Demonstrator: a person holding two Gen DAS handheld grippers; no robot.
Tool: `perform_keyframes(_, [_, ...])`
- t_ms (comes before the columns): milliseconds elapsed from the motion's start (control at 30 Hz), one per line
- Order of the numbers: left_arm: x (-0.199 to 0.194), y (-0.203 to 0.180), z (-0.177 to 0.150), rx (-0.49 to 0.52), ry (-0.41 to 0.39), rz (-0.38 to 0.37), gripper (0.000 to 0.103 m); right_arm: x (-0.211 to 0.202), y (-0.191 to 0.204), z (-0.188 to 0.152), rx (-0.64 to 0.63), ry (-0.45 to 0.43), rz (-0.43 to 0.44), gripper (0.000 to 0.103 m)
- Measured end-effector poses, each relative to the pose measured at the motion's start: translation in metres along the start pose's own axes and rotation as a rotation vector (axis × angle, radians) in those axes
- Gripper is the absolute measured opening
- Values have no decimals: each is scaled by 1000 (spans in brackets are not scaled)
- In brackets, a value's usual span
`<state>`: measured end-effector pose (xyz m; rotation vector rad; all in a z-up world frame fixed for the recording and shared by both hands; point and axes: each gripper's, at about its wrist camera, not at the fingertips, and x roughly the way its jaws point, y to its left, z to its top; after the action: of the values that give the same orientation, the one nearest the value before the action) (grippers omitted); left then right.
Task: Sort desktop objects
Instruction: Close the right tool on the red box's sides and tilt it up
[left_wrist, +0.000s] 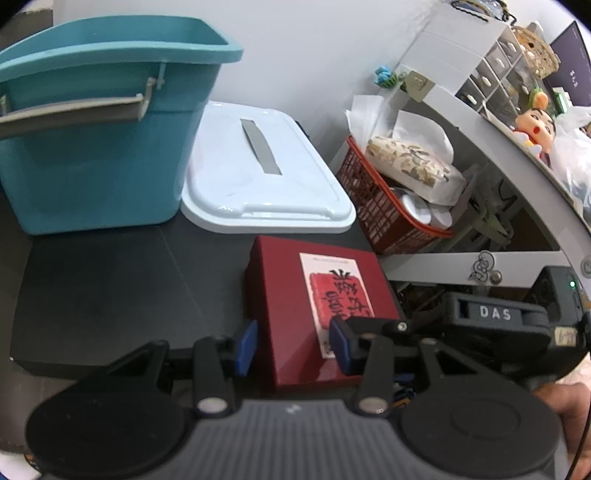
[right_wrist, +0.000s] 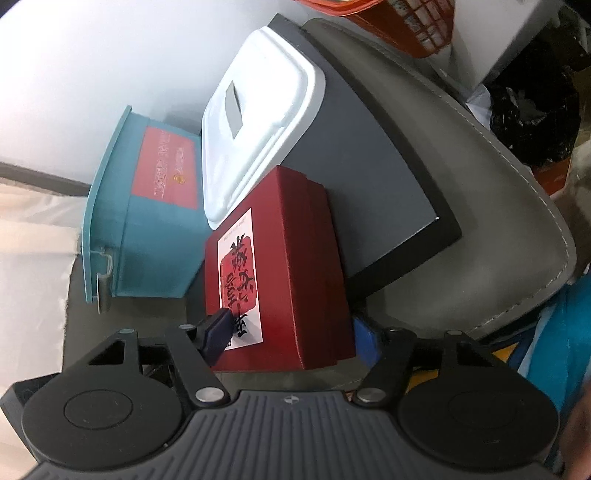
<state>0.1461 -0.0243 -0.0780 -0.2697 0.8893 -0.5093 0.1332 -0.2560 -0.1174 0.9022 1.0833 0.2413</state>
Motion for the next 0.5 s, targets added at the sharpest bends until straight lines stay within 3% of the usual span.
perform_keyframes(267, [-9,-1,-2,36,-18,43,48,-5,12,-11,-46,1,-6,66])
perform_keyframes(500, [-20,2,-4,75,-58,153,57,-10,29,-22,-125,-21,-25,61])
